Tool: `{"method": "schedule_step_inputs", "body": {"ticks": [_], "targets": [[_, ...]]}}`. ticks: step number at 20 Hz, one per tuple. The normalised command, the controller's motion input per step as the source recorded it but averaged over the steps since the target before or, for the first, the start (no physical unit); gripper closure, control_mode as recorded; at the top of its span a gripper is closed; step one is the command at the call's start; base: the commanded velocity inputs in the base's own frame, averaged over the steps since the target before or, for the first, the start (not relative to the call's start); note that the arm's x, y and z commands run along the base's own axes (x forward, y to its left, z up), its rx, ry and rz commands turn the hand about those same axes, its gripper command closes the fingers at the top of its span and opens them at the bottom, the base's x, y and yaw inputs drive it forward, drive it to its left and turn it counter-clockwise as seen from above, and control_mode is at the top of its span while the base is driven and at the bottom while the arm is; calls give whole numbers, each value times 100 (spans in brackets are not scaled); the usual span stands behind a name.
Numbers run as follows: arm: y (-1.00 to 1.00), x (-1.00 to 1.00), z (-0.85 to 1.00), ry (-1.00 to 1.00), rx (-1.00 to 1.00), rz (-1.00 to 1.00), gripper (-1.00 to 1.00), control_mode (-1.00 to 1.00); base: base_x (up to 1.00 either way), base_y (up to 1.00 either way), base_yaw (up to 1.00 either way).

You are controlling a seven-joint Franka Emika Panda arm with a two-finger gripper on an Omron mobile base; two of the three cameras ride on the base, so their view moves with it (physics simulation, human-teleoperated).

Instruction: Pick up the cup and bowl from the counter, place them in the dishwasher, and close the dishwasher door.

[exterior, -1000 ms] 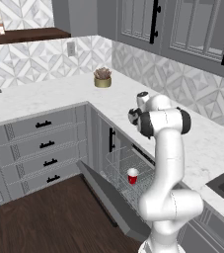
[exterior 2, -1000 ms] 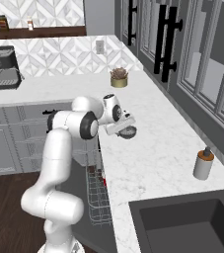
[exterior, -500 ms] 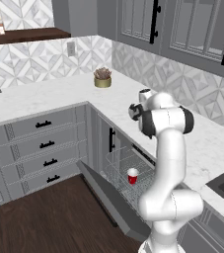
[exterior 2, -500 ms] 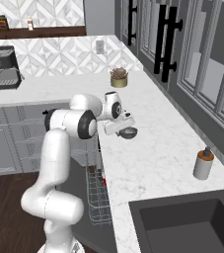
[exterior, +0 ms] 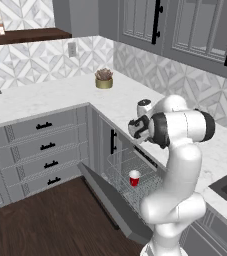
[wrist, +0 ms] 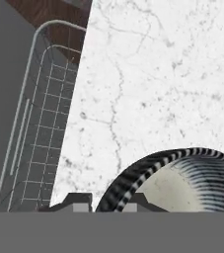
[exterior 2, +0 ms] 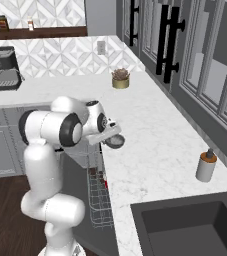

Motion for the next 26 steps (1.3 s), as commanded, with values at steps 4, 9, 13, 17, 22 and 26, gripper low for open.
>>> {"method": "schedule_step_inputs", "body": {"ticks": [4, 9, 13, 17, 22, 26], "targets": [[62, -100, 0, -8, 0, -3, 100, -100, 0, 0, 0], [50, -100, -4, 0, 0, -4, 100, -100, 0, 0, 0], [32, -77, -51, 6, 0, -3, 100, -100, 0, 0, 0], [5, -6, -92, 5, -2, -5, 100, -100, 0, 0, 0], [2, 0, -94, 0, -4, -6, 100, -100, 0, 0, 0], [0, 0, -87, -5, -8, -4, 100, -100, 0, 0, 0]]}}
